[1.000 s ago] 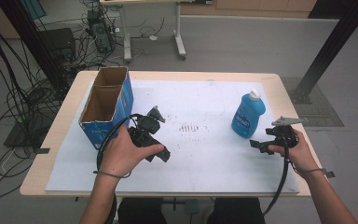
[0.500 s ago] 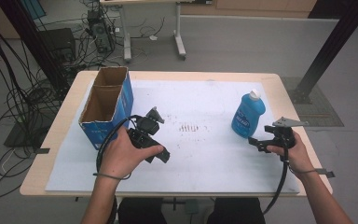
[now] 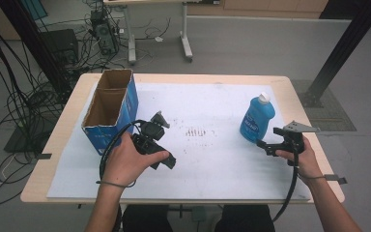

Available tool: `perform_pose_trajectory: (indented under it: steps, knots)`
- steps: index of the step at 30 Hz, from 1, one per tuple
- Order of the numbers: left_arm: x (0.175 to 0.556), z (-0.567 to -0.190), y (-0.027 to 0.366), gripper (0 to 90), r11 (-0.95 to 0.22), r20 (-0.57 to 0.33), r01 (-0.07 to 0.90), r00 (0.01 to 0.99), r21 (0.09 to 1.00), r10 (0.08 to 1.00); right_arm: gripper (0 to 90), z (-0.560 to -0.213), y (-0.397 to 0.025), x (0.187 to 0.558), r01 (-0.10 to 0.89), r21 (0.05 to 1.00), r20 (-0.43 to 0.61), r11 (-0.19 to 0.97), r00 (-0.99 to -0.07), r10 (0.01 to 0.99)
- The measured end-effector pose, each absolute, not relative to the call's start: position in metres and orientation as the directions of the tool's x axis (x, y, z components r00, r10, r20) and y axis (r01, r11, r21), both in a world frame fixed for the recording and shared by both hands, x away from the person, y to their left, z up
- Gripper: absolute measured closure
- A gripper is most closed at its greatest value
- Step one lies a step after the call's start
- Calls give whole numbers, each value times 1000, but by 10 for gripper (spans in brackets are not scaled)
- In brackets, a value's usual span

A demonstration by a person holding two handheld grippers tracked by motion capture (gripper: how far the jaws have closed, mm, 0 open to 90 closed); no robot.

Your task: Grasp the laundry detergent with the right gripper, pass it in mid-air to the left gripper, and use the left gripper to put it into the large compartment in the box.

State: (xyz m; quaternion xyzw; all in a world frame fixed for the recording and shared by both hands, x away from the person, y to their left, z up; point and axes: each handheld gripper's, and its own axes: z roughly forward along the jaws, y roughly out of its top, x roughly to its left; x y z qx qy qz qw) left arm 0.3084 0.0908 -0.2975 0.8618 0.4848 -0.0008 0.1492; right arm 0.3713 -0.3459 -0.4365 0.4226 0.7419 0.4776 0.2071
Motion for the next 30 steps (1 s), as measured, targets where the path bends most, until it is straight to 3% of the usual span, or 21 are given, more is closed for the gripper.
perform_pose_trajectory:
  steps: [21,30]
  knots:
    - [308,-296,88,91,-487,-142,836,530,252,836,36,-443,-339,388,351,927,112,129,-589,800]
    - [306,-295,88,91,-483,-140,838,526,254,839,39,-444,-331,395,284,948,64,146,-619,783]
